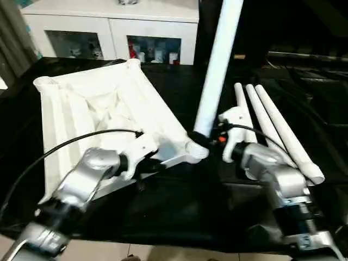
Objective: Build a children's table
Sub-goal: Insert table leg to table base
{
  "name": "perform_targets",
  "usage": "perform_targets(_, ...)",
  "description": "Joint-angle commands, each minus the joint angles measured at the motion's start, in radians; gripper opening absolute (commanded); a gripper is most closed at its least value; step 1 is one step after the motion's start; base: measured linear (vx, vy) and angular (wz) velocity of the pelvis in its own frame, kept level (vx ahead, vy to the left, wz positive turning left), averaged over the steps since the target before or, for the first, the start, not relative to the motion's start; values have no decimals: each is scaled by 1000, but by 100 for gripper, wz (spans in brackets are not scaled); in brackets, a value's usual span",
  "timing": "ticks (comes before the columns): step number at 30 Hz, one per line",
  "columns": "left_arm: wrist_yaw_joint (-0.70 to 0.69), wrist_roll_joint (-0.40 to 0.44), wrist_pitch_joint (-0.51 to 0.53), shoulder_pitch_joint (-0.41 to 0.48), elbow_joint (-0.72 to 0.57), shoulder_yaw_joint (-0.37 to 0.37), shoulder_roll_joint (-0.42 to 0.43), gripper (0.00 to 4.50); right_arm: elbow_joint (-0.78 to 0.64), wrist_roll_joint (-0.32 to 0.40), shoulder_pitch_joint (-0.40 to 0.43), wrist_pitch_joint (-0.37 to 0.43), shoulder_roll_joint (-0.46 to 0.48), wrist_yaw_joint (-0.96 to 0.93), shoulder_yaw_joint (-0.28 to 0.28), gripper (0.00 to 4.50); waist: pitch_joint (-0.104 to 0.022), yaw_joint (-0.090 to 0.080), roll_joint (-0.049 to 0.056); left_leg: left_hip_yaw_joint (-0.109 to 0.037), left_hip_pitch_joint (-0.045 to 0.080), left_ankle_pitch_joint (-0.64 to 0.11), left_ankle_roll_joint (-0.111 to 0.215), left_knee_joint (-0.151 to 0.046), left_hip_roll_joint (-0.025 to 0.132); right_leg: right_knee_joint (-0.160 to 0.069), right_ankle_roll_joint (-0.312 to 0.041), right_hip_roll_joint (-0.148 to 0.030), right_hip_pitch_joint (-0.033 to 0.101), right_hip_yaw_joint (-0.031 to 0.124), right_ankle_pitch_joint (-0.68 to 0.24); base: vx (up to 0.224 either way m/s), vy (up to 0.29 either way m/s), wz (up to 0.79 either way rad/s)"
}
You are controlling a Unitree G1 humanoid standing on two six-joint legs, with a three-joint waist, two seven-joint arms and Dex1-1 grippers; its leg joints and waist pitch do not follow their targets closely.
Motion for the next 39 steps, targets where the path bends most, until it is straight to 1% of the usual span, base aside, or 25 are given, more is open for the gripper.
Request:
perform_targets(1,-37,-51,-16,11,-39,16,5,0,59,-8,-32,-35,8,-3,3,189,-67,3,2,-19,-1,-82,28,-69,58,-71,-224,-89,54,53,-117,0,0,0)
perform_targets(2,-44,-56,-6,13,-45,13,6,0,78,-12,-41,-46,12,3,6,189,-65,2,1,-18,0,-92,23,-70,57,-71,-226,-87,54,52,-113,0,0,0)
perform_targets(3,-45,-54,-10,14,-48,9,7,0,85,-14,-44,-49,15,2,6,189,-65,1,-14,-17,-1,-89,24,-71,58,-70,-225,-88,57,52,-114,0,0,0)
perform_targets(4,-44,-52,-12,15,-49,8,8,0,87,-15,-45,-50,16,1,6,189,-65,4,-9,-18,-1,-84,24,-71,58,-68,-225,-90,57,53,-110,0,0,0)
perform_targets(5,-30,-35,-29,11,-41,4,9,0,94,-17,-48,-50,21,-2,4,189,-65,4,-7,-17,1,-80,26,-71,59,-69,-222,-88,55,53,-103,0,0,0)
perform_targets(6,-13,-28,-29,7,-31,10,4,0,93,-18,-46,-48,22,-2,6,189,-65,4,-8,-17,0,-79,27,-71,59,-68,-222,-89,55,54,-98,0,0,0)
perform_targets(7,-10,-27,-29,6,-29,11,3,0,93,-18,-46,-48,23,-1,6,189,-65,5,-4,-18,0,-79,25,-71,59,-67,-222,-89,55,54,-93,0,0,0)
perform_targets(10,18,-16,-32,-2,-7,26,-13,0,91,-27,-35,-50,18,14,18,189,-64,5,-6,-17,0,-87,21,-71,57,-70,-220,-89,57,54,-101,0,0,0)
perform_targets(14,36,-26,-54,-3,10,44,-34,0,103,-29,-14,-67,14,8,15,189,-64,8,-6,-17,1,-102,17,-72,58,-74,-213,-90,56,55,-129,0,0,0)
perform_targets(15,51,-32,-57,-2,13,56,-42,0,102,-29,-9,-68,15,5,13,189,-65,9,1,-18,1,-100,16,-72,58,-72,-214,-89,56,56,-122,0,0,0)
perform_targets(18,68,-42,-51,4,9,70,-51,0,99,-27,1,-68,19,-2,6,189,-67,9,-2,-17,1,-93,16,-71,57,-70,-217,-89,58,55,-98,0,0,0)
perform_targets(19,66,-41,-50,8,6,69,-51,0,99,-28,2,-68,20,-3,5,189,-66,9,0,-18,1,-92,17,-71,57,-70,-218,-89,57,55,-96,0,0,0)
perform_targets(21,65,-37,-53,18,3,67,-51,0,99,-29,2,-69,24,-4,2,189,-67,9,-2,-18,0,-86,21,-70,57,-69,-221,-88,58,55,-82,0,0,0)
perform_targets(22,65,-35,-53,21,2,67,-53,0,102,-29,-1,-70,25,-5,1,189,-67,9,-1,-18,1,-86,23,-70,57,-69,-221,-87,57,54,-82,0,0,0)
perform_targets(25,69,-39,-48,24,-2,68,-59,0,104,-27,-4,-73,27,-6,0,189,-65,8,-3,-18,0,-102,21,-72,57,-73,-217,-88,57,55,-114,0,0,0)
perform_targets(26,71,-39,-49,25,-2,69,-61,0,105,-26,-4,-74,28,-7,0,189,-65,9,-2,-18,1,-105,20,-72,58,-74,-214,-89,56,55,-126,0,0,0)
perform_targets(32,84,-45,-39,34,-12,82,-74,0,111,-26,-4,-78,28,-7,-2,189,-66,8,-5,-17,-1,-88,27,-71,57,-71,-215,-88,57,55,-103,0,0,0)
perform_targets(36,89,-47,-37,42,-18,88,-76,0,118,-27,-9,-80,28,-6,-2,189,-65,9,-8,-17,0,-92,31,-72,58,-74,-210,-89,56,55,-128,0,0,0)
perform_targets(37,90,-47,-35,45,-21,91,-77,0,119,-27,-10,-80,28,-6,-2,189,-65,8,-7,-17,-1,-92,31,-71,58,-74,-210,-89,55,55,-128,0,0,0)
perform_targets(38,87,-39,-34,52,-25,88,-75,0,125,-28,-13,-83,28,-4,-2,189,-65,8,-10,-16,0,-90,32,-71,58,-73,-208,-88,56,55,-126,0,0,0)
perform_targets(39,84,-31,-36,56,-26,82,-71,0,129,-29,-16,-85,29,-4,-2,189,-66,8,-10,-17,-2,-84,35,-71,58,-72,-210,-90,57,55,-120,0,0,0)
